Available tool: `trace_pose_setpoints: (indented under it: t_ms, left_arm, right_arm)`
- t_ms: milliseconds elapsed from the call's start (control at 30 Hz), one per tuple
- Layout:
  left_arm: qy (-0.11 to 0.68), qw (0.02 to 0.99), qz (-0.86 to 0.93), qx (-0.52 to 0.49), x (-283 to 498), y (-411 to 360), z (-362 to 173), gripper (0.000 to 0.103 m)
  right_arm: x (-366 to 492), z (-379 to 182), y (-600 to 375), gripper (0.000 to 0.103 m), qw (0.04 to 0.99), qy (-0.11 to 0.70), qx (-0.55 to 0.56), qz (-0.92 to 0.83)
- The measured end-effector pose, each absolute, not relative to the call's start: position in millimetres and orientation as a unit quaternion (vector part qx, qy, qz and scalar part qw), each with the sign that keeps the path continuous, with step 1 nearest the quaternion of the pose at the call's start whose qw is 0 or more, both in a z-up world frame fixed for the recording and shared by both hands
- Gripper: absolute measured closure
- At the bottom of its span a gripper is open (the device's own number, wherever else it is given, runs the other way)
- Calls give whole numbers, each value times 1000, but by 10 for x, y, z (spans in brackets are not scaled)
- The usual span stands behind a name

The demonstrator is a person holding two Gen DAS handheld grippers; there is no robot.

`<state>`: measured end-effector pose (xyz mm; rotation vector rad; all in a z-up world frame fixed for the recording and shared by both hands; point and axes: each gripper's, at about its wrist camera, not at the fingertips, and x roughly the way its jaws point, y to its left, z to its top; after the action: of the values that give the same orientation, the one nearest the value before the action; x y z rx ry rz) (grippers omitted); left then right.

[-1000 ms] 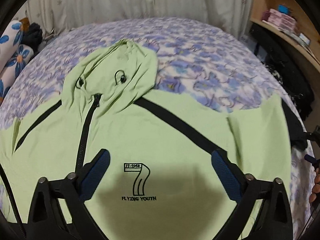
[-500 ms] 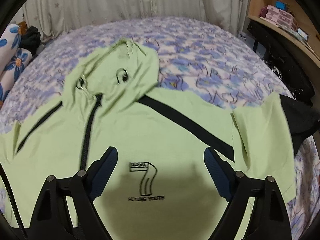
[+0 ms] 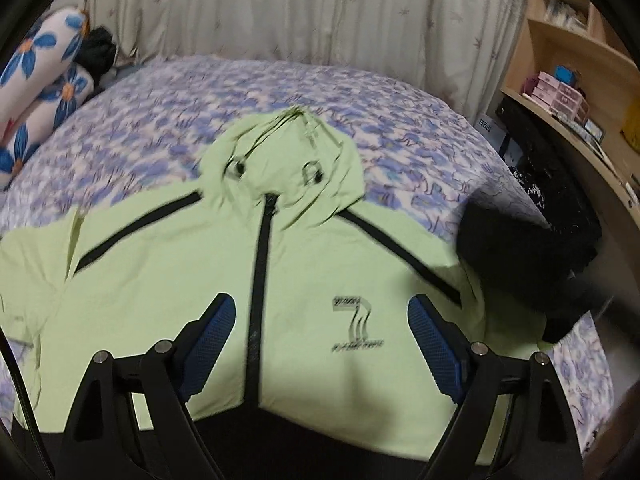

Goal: Fold large clothes
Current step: 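Fold the held black sleeve across the jacket chest and release it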

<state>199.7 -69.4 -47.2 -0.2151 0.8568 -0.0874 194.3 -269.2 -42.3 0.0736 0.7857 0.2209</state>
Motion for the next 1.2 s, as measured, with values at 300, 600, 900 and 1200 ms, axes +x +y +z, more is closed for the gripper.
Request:
trace_pose_setpoints:
  t_ms: [300,600,900,1200]
  left_arm:
    - [487,854,-62,-173,1917,-232,-953,16]
    - [514,812,-170,-218,2030,-653,-1197,23]
    - [556,773,-191,-238,2259,-1090,-1583,35]
    - [545,803,-202,-134,2410,-1581,-1421,96]
  right_arm:
    - [1575,-1112,-2407,41,883,446,100,111]
    - [1338,-1281,-2809,41,878,446,164,55]
    - [1243,-1466,-3043,41,868,457,193,38]
    - [1194,-1552,-3085,41,863,461,203,34]
